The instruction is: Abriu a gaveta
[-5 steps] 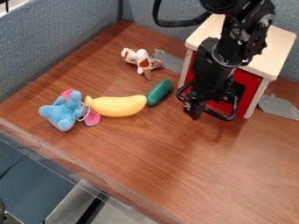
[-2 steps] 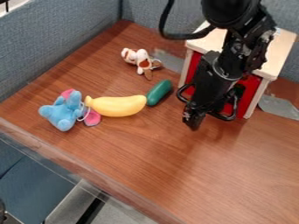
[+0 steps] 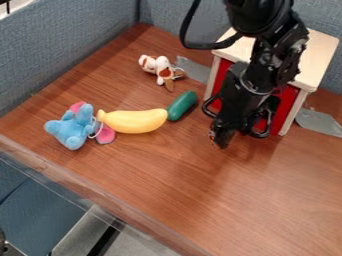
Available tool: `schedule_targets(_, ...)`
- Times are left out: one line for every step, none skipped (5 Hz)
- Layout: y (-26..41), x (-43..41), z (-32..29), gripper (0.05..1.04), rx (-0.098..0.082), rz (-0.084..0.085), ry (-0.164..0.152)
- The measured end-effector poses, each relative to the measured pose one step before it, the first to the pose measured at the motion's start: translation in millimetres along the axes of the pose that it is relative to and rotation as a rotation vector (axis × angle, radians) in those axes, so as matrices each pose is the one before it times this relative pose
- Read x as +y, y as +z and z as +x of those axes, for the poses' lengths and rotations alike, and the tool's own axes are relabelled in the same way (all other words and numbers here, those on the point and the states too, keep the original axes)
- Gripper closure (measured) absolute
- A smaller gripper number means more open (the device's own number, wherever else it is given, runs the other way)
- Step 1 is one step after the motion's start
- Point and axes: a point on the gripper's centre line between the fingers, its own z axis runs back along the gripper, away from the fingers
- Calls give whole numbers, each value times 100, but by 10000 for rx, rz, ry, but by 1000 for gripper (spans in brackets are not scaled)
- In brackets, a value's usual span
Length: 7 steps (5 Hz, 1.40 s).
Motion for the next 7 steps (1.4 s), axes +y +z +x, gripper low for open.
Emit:
schedule_targets(214, -372, -155, 703, 88, -126, -95)
schedule_targets(47, -84, 118, 846, 71, -7, 183)
schedule_targets(-36, 133, -164, 858, 133, 69, 130)
schedule_targets(8, 1339, -412, 858, 104, 167, -52)
schedule_targets(385, 1501, -850, 859, 105, 161, -189)
schedule_targets(220, 1264, -754, 859, 45, 124, -189)
schedule_targets(72, 945, -238, 859, -41, 114, -76)
